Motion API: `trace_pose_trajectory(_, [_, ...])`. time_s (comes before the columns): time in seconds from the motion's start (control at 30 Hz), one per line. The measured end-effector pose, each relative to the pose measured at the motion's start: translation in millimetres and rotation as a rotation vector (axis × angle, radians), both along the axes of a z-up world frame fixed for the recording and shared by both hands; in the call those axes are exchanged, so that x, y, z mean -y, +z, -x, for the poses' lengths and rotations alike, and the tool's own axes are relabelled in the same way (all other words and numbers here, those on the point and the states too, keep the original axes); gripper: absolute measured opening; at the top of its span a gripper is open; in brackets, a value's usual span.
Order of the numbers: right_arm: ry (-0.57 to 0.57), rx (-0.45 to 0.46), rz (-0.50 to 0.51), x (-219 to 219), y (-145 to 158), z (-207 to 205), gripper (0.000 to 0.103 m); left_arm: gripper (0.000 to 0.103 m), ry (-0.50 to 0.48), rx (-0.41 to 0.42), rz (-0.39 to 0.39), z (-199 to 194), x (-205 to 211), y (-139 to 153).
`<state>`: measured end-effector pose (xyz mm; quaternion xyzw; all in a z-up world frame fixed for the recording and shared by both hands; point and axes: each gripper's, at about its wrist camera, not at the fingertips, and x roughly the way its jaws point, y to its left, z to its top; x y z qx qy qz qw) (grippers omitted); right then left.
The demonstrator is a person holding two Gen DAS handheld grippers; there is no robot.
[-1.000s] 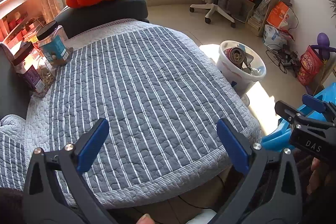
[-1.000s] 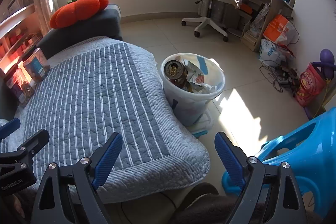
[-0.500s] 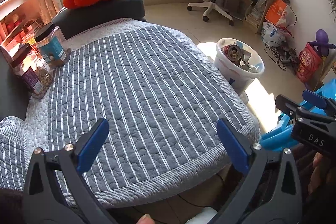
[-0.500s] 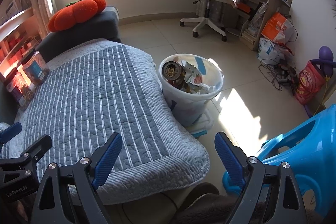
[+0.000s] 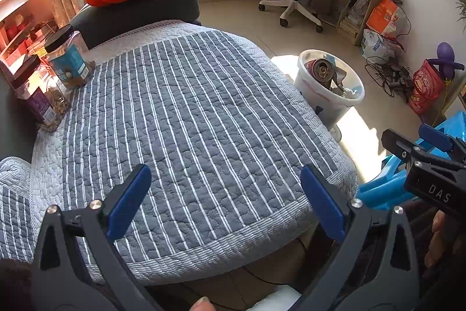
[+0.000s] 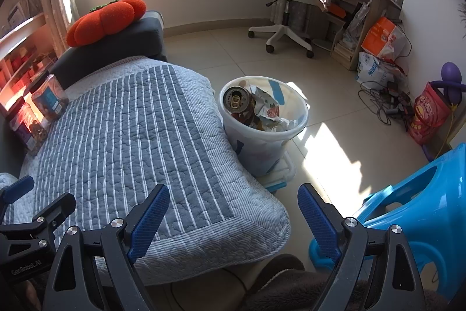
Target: Collect trash
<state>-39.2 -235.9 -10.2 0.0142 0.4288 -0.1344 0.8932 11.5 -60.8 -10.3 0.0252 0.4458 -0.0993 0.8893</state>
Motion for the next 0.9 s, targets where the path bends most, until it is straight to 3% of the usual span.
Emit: trace_pose_trajectory(0.9, [-0.006, 0.000, 0.002, 0.6, -0.6, 1.6, 0.091, 0.102, 0.016, 0.036, -0.047, 3.3, 1.1, 4.9])
